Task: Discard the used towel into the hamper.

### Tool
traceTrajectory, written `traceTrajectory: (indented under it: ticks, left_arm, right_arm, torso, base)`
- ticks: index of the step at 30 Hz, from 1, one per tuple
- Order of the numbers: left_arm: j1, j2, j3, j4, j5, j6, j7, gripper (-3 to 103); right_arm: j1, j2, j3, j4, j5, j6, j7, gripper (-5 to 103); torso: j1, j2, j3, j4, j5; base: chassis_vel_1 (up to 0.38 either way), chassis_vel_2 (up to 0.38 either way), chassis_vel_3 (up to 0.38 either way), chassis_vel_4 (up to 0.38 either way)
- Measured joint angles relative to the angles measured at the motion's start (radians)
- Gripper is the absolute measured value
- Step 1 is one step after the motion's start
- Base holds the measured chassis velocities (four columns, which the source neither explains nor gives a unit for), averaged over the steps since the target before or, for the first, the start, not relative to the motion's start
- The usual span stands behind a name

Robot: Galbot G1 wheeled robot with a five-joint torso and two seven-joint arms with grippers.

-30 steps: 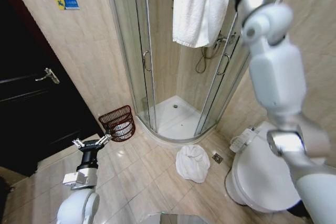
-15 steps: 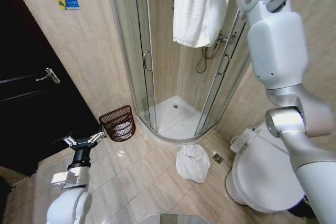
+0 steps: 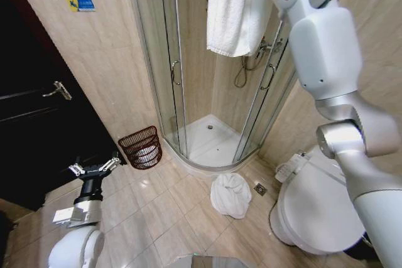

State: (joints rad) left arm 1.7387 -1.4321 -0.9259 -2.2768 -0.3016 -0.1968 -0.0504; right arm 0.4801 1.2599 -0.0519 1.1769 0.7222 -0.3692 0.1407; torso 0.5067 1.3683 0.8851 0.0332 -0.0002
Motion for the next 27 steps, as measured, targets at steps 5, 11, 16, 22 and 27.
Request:
traceTrajectory:
  ticks: [5,11,16,22,27]
  left_arm:
    - [0.009,-0.001,-0.022,0.007,-0.016,-0.019,0.010,100]
    - [0.015,0.002,-0.043,0.016,-0.035,-0.037,0.013,100]
    - [0.021,0.008,-0.061,0.022,-0.055,-0.050,0.014,100]
    - [0.032,0.019,-0.088,0.032,-0.080,-0.068,0.017,100]
    - [0.035,0.025,-0.103,0.034,-0.092,-0.075,0.019,100]
  right_arm:
    - [0.013,0.025,0.000,-0.050,-0.026,0.002,-0.007,103]
    - [0.020,0.056,0.002,-0.091,-0.055,0.013,-0.017,89]
    - [0.023,0.068,0.006,-0.100,-0.074,0.017,-0.016,78]
    - [0.027,0.074,0.013,-0.113,-0.088,0.021,-0.013,61]
    - [0.027,0.079,0.022,-0.122,-0.093,0.023,-0.013,41]
  torso:
    - [0.000,0.000,0.000,-0.0002,0.0000]
    - [0.000,0.000,0.000,-0.0001,-0.0001]
    - [0.000,0.000,0.000,0.0000,0.0000]
    - [0.000,0.000,0.000,-0.0001,0.0002]
    - [0.000,0.000,0.000,-0.0001,0.0002]
  base:
    - [0.000,0.000,0.000,0.000]
    - [0.000,0.000,0.000,0.000]
    - [0.000,0.000,0.000,0.000]
    - [0.000,0.000,0.000,0.000]
    - [0.000,0.000,0.000,0.000]
